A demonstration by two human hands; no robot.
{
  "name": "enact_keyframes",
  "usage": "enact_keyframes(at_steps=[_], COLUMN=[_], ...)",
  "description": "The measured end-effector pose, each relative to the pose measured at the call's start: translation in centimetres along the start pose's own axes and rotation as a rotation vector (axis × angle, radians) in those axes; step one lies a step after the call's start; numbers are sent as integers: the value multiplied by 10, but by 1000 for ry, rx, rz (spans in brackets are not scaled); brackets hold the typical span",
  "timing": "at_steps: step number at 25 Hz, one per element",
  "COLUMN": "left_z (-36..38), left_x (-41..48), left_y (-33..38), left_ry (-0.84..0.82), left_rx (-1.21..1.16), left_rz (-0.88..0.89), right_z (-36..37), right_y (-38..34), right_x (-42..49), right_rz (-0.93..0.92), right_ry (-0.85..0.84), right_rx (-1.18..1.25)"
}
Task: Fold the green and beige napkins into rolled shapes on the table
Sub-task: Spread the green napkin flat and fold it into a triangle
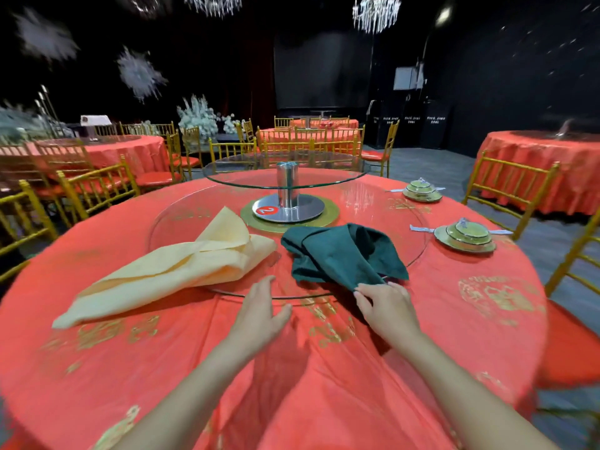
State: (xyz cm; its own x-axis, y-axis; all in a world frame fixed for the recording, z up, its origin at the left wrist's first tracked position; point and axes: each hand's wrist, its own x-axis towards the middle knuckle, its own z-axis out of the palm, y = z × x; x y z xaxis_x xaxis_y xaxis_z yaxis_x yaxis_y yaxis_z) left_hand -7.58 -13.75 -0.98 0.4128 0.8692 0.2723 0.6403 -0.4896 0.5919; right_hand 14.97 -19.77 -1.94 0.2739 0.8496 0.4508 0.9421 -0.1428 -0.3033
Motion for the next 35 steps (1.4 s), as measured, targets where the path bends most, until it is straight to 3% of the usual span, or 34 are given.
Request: enact_keyframes(at_steps=[3, 9, 19, 28, 35], left_z=[-5, -4, 0, 29, 48], left_x=[-13, -25, -34, 24, 62], left_y=[8, 13, 24, 8, -14], left_ry=[4, 15, -6, -59, -42], left_rx=[-27, -33, -82, 132, 295], left_rz=[-17, -25, 9, -42, -15], right_z=[-8, -33, -50, -26, -11], right_y=[-9, -8, 9, 8, 43], right_x=[-27, -64, -75, -43, 2], right_rz=[-22, 116, 197, 114, 293], right_ry=[-51, 29, -51, -69, -25], right_rx=[48, 205, 229, 170, 279])
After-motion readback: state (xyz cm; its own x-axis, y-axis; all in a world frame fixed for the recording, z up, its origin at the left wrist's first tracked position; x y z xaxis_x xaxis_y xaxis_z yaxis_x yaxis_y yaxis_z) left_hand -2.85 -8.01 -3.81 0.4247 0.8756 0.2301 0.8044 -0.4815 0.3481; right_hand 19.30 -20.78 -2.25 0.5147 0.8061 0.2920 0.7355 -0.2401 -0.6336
